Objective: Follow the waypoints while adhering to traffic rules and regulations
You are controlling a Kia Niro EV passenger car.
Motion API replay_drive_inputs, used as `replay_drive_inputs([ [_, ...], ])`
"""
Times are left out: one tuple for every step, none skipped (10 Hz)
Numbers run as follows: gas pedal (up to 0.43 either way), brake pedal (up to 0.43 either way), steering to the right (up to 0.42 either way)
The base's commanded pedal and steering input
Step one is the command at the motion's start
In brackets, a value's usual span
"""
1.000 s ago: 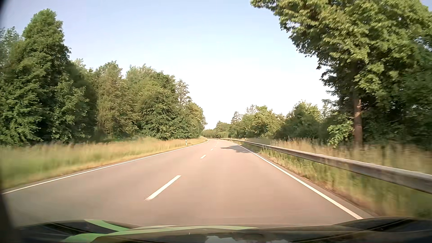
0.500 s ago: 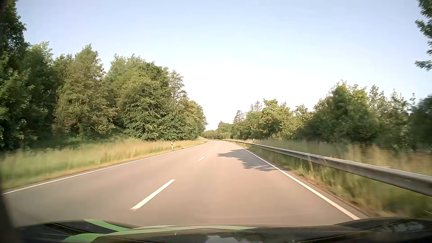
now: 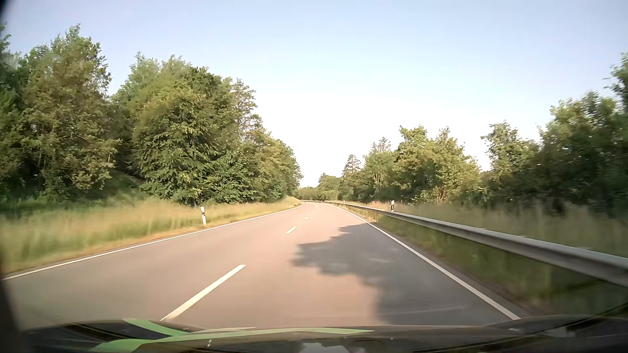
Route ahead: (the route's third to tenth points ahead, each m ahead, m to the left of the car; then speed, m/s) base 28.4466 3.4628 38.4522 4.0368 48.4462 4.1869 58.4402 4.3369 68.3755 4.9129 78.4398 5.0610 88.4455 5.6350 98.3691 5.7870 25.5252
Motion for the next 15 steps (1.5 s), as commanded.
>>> replay_drive_inputs([
  [0.000,0.000,-0.005],
  [0.000,0.000,-0.005],
  [0.000,0.000,-0.005],
  [0.020,0.000,-0.005],
  [0.047,0.000,-0.005],
  [0.059,0.000,-0.005],
  [0.098,0.000,-0.005],
  [0.118,0.000,-0.005],
  [0.150,0.000,-0.005],
  [0.157,0.000,-0.005],
  [0.177,0.000,-0.005],
  [0.189,0.000,-0.005],
  [0.189,0.000,-0.005],
  [0.197,0.000,-0.005],
  [0.197,0.000,-0.005],
])
